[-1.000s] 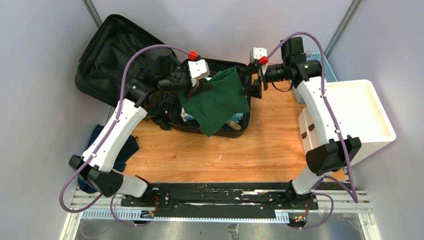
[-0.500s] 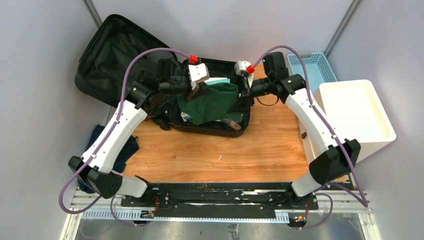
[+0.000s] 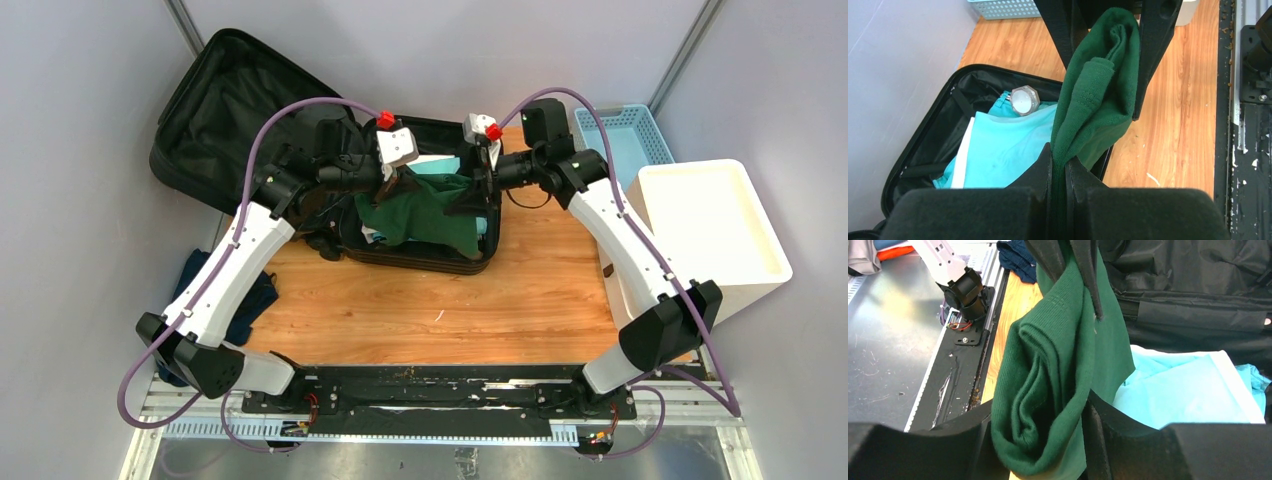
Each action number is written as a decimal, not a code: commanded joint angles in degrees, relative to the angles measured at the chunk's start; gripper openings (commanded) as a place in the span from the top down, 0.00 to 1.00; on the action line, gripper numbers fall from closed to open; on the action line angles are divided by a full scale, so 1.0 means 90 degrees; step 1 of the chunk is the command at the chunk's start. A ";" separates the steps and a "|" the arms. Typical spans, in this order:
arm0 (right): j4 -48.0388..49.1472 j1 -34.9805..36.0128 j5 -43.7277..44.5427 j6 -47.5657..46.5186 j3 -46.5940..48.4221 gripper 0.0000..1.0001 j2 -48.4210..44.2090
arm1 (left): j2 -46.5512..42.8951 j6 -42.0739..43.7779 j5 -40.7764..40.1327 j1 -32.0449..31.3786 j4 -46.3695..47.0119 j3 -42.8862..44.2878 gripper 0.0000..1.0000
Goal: Open, take out, and arrange the luggage
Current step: Pick up the clothes from the luggage, then move the bin to the center of the board.
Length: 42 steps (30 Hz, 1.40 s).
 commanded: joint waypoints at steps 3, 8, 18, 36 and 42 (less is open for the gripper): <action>0.0353 0.0123 0.0528 0.0540 0.0137 0.59 0.0027 | -0.0184 -0.0083 0.0120 -0.0025 0.0191 0.0007 1.00; 0.0180 0.0069 0.0835 0.0434 0.0210 1.00 -0.0086 | -0.0224 -0.0099 -0.0048 -0.0025 0.0259 -0.0106 1.00; -0.0811 -0.0749 0.1935 0.0002 0.1042 1.00 -0.0242 | -0.0369 -0.2133 -0.0426 -0.0025 0.2141 -0.0869 0.44; -0.3098 -0.2591 0.5784 -0.2513 0.3528 1.00 0.1632 | -0.4451 -0.1730 -0.3523 0.0062 0.2841 -0.5253 0.00; -0.3119 -0.2743 0.6692 -0.2768 0.4210 1.00 0.2302 | -0.4990 -0.1757 -0.3628 0.0062 0.2736 -0.5733 0.00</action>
